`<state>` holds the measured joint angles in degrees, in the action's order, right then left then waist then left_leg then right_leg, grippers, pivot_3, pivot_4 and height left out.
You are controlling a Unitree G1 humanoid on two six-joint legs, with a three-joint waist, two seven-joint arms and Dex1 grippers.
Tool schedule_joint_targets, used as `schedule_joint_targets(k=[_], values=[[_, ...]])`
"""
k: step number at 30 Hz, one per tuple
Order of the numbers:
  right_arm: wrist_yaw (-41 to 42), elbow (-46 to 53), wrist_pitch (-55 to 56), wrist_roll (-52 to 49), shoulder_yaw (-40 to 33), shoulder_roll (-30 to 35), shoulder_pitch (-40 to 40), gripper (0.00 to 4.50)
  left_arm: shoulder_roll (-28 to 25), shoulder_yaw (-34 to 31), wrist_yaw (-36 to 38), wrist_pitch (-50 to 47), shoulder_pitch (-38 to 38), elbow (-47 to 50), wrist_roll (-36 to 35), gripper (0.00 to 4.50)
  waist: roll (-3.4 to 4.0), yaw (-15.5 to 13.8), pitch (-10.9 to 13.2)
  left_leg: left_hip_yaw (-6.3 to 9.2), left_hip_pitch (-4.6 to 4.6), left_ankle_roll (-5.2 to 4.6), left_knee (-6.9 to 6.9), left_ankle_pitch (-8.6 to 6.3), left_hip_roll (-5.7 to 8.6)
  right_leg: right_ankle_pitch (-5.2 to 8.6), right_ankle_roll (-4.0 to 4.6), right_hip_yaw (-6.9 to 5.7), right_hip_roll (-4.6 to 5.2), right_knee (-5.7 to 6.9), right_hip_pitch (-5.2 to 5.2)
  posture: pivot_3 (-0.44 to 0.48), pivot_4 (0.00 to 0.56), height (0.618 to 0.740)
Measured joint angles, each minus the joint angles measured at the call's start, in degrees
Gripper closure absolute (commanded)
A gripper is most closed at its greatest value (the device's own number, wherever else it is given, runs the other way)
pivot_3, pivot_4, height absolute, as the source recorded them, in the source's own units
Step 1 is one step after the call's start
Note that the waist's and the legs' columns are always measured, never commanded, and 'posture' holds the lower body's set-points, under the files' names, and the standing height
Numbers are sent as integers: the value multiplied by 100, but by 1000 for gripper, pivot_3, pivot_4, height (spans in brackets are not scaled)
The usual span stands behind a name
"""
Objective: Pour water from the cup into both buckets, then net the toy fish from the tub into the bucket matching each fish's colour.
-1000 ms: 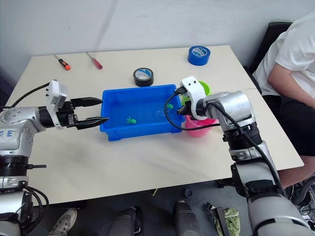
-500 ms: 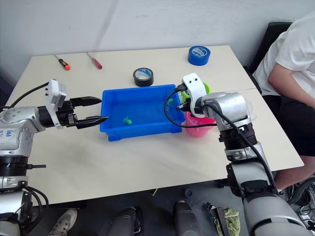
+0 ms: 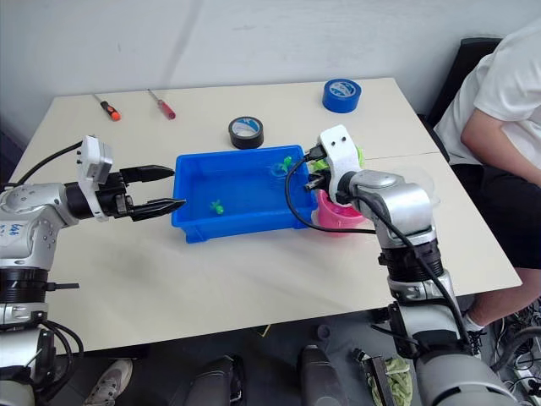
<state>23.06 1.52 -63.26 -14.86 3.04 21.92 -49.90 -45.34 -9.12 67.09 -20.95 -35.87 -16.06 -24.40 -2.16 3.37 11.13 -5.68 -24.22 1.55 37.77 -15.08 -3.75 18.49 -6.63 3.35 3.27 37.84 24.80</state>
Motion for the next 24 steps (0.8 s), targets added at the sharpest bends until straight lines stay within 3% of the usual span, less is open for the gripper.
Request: schedule_joint_targets(k=[14, 24], values=[[382, 1005, -321, -538, -231, 433, 407, 4500, 0, 16, 74, 78, -241, -222, 7, 26, 0, -16, 0, 2, 1, 0, 0, 0, 0, 0, 0, -2, -1, -1, -2, 0, 150, 731], [457, 1432, -330, -978, -881, 729, 563, 4500, 41, 132, 198, 278, -681, -752, 48, 26, 0, -39, 0, 3, -1, 0, 0, 0, 2, 0, -1, -3, -1, -4, -5, 0, 150, 731]])
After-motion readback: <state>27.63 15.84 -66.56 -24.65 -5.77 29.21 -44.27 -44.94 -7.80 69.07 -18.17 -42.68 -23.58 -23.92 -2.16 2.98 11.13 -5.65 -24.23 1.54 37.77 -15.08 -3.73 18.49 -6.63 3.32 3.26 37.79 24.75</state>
